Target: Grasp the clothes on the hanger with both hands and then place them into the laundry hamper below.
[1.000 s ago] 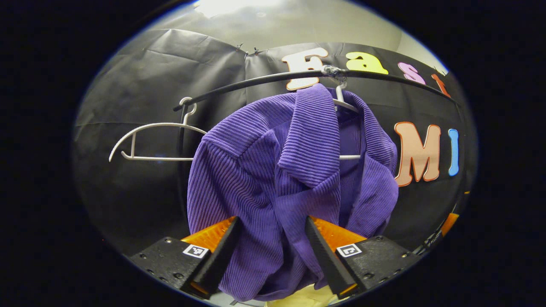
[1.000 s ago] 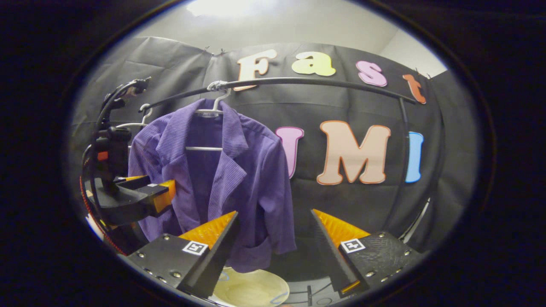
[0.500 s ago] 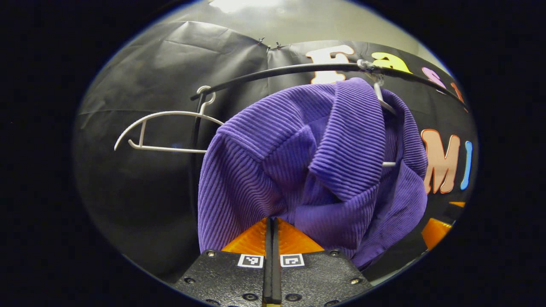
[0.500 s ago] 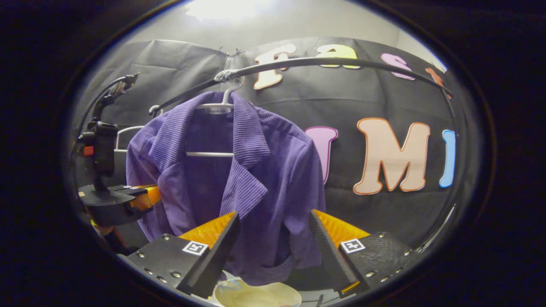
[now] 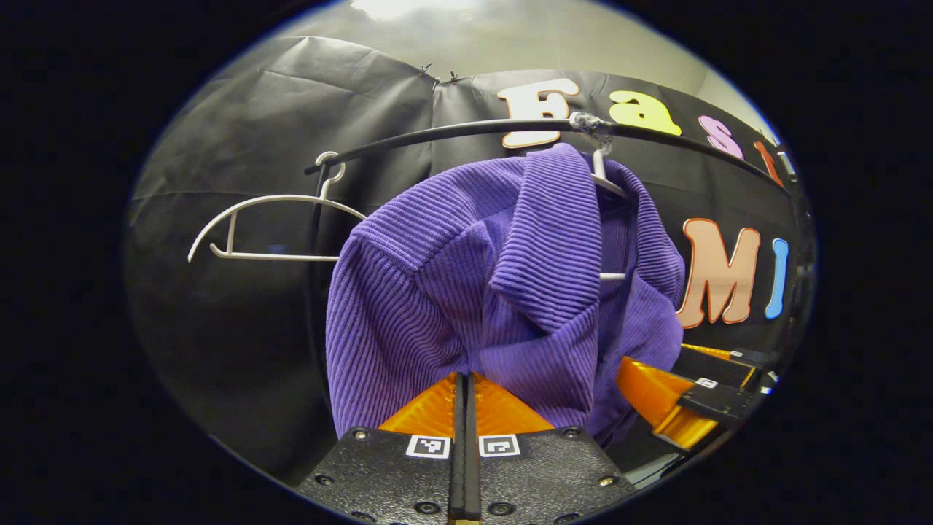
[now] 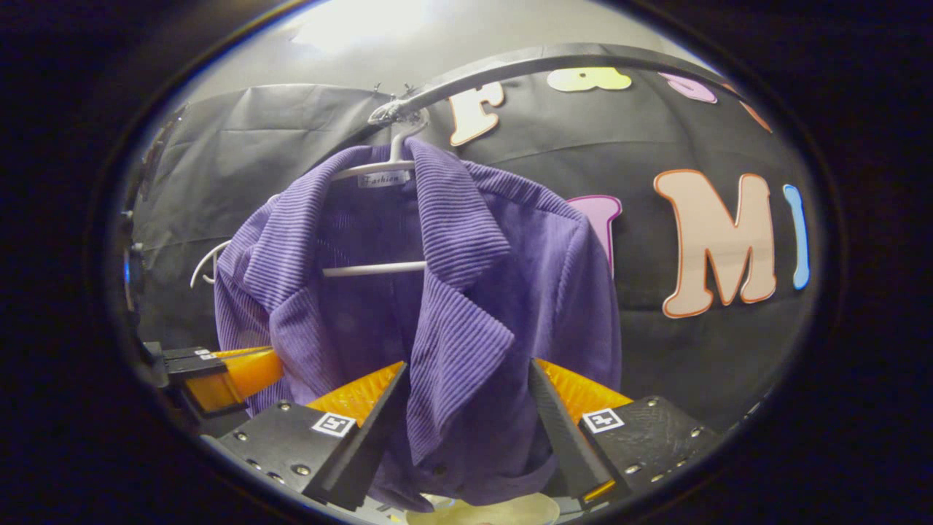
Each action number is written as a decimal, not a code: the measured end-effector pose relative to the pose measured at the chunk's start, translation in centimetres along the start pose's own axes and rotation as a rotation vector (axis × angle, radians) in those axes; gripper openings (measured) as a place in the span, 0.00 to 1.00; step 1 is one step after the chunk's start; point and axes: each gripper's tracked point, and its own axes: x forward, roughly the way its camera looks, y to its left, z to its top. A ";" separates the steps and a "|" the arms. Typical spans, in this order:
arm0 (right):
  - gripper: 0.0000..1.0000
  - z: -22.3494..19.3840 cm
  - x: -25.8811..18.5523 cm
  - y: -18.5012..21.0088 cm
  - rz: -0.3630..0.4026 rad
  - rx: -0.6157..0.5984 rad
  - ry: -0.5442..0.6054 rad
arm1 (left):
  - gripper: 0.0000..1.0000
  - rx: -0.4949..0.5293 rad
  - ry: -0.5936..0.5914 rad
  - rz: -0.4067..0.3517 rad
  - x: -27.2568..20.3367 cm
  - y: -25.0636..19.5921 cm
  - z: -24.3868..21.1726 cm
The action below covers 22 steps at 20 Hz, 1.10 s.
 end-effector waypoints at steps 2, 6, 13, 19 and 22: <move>0.96 -0.1 0.8 0.2 0.003 0.009 0.004 | 0.00 0.000 0.005 -0.026 -1.1 -0.6 0.3; 0.95 -0.3 1.9 -0.3 -0.031 0.004 0.005 | 0.54 0.021 -0.028 -0.057 -3.0 -2.0 1.9; 0.95 -0.4 2.7 -2.8 -0.110 -0.004 0.005 | 0.92 0.023 -0.018 -0.008 -1.1 -3.2 1.6; 0.94 0.4 2.8 -5.4 -0.145 -0.053 -0.004 | 0.92 0.018 0.028 0.042 1.4 -4.0 -0.7; 0.95 0.9 3.2 -6.6 -0.166 -0.075 -0.005 | 0.95 0.057 0.030 0.097 2.5 -3.5 -1.4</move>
